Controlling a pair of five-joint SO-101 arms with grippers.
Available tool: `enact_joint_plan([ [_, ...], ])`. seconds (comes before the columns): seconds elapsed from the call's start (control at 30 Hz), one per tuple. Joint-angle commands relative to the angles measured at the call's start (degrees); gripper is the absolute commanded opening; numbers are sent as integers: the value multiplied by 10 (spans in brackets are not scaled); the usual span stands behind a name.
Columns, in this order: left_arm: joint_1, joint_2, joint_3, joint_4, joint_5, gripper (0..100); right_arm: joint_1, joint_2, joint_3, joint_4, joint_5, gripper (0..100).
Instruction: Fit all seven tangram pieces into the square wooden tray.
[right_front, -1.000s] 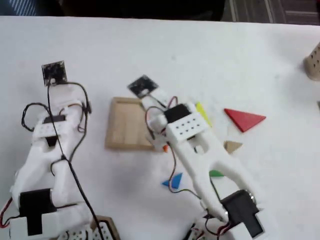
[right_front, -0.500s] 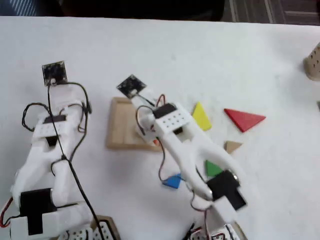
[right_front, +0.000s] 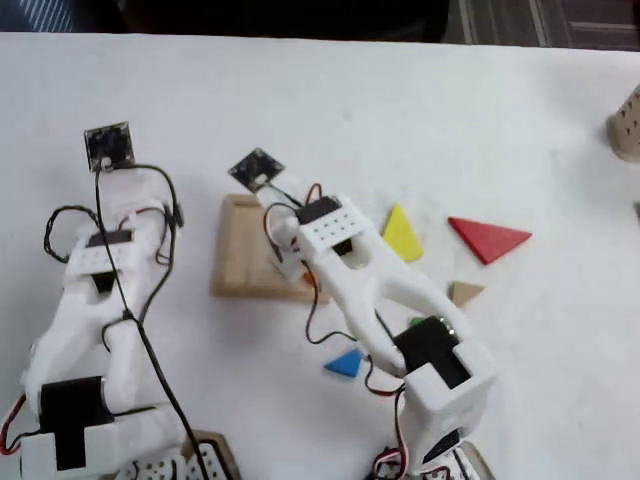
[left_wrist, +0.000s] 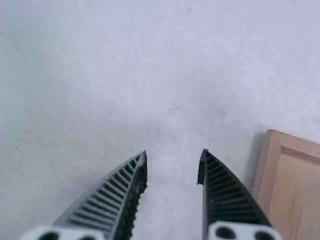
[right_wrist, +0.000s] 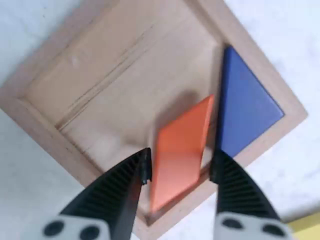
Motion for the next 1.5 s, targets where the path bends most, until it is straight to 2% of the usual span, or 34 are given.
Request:
enact_joint_plan([
  [0.0,7,-3,-23,-16,-5,178,20,-15,-31,20,6,210],
  [0.3,7,-3,-23,-16,-5,178,26,-78,-30,64,0,193],
  [0.47,7,-3,-23,-16,-5,178,9,-80,-29,44,-65,13],
  [0.57,7,-3,-23,-16,-5,178,10,-76,-23,20,-80,36],
  [0.63,7,-3,-23,-16,-5,178,23,-66,-18,-4,-82,18],
  [0.9,7,-3,-23,-16,-5,177,83,-42,-16,-5,-84,18],
  [1.47,7,-3,-23,-15,-5,177,28,13,-31,34,-84,18],
])
